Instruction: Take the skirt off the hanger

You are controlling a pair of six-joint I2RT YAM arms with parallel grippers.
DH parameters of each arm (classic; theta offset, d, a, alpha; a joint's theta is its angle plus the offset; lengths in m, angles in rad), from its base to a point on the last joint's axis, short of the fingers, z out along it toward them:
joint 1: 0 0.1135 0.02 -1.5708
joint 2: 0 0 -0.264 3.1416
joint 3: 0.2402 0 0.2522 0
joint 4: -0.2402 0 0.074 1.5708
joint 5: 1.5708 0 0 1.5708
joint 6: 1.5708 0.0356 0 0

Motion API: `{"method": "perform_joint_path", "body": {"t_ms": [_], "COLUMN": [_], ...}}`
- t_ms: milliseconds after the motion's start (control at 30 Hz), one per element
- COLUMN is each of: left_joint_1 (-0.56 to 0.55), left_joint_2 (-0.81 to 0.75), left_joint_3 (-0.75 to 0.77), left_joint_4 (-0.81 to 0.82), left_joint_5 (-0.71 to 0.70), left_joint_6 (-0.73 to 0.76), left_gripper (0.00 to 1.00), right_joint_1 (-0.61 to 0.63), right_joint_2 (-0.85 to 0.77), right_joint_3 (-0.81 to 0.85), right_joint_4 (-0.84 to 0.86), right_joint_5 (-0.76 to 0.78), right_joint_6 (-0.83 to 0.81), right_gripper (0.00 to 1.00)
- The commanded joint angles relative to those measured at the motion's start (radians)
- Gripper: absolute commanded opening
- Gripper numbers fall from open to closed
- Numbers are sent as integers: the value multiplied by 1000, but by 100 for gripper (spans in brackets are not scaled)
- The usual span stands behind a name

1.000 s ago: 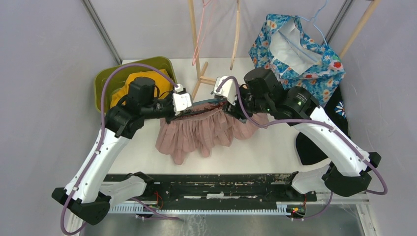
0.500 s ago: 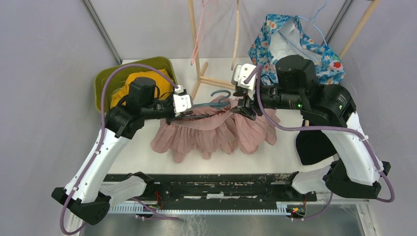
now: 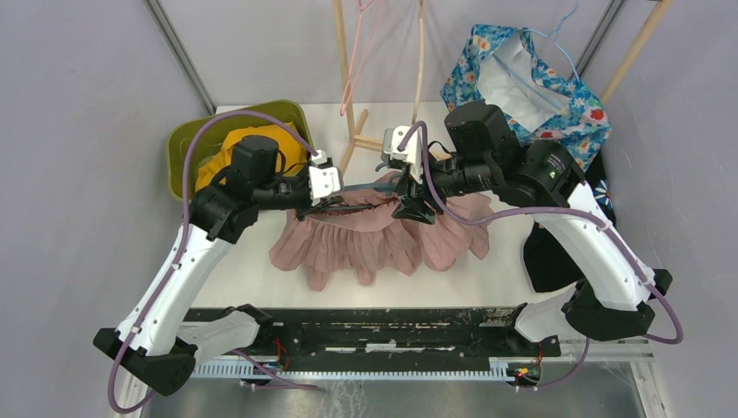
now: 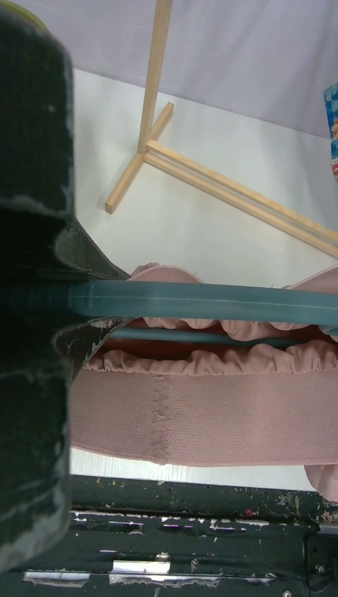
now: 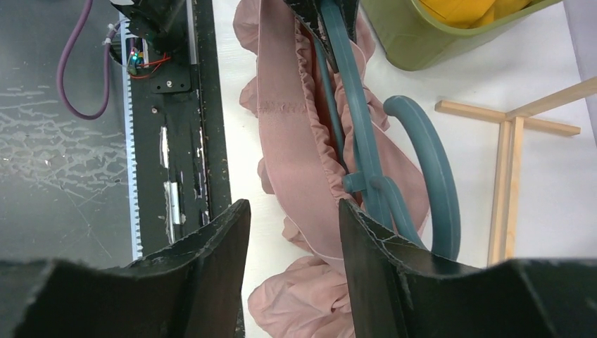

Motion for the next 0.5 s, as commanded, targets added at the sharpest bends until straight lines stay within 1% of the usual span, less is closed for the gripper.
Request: {"method": "perform_joint_path", "body": {"t_ms": [0,267,467], "left_joint_1": [-3,-2,-2], "left_joint_2": [-15,-34,-48], "left_joint_3": [27,30,27], "left_joint_4": [96,96,79], "left_joint_5": [63,96,86], "left_joint_6": [5,-3,0], "left_gripper": [3,3,3], "right_joint_1": [-3,-3,-3], "right_joint_2": [-15,-22,-45], "right_joint_3": [3,-49,-96], "right_joint_4": [21,53,103], "right_joint_5": [22,104,207], "right_joint_6": [-8,-42,-66], "right_gripper": [55,57,58]}}
